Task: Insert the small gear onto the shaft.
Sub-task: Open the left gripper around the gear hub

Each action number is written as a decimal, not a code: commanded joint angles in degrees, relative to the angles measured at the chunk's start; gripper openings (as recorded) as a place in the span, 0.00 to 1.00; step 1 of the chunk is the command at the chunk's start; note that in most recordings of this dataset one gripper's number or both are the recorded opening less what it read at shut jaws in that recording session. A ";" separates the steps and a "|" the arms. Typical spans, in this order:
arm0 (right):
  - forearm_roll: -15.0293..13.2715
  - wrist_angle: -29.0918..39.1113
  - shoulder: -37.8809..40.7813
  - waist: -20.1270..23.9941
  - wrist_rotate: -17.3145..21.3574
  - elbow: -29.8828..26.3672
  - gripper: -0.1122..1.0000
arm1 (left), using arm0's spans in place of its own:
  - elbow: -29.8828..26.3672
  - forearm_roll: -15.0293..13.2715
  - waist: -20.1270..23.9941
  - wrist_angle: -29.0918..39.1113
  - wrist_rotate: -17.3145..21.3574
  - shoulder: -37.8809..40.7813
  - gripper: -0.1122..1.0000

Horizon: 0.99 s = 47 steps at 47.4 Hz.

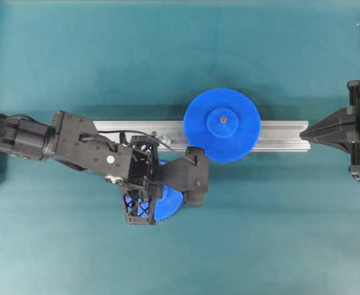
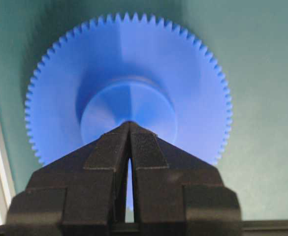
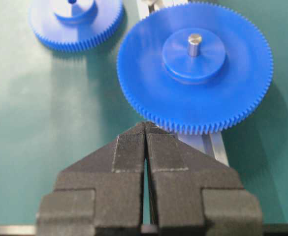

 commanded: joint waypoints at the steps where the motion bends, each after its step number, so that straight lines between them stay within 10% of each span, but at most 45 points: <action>1: 0.09 -0.44 0.26 -0.18 0.53 -0.62 0.11 | 0.26 0.18 -0.35 -2.20 0.00 -2.72 0.10; 11: 0.09 -0.44 0.26 -0.18 0.70 -0.70 0.11 | 2.02 0.18 -0.35 -5.36 -0.62 -3.87 0.23; 26: 0.09 -0.44 0.26 -0.18 0.70 -0.97 0.11 | 2.20 0.18 -0.35 -5.19 -0.53 -3.52 0.92; 47: 0.09 -0.53 -0.09 -0.35 0.70 -0.62 0.11 | 2.90 0.18 -0.35 -4.66 -0.70 -3.43 0.93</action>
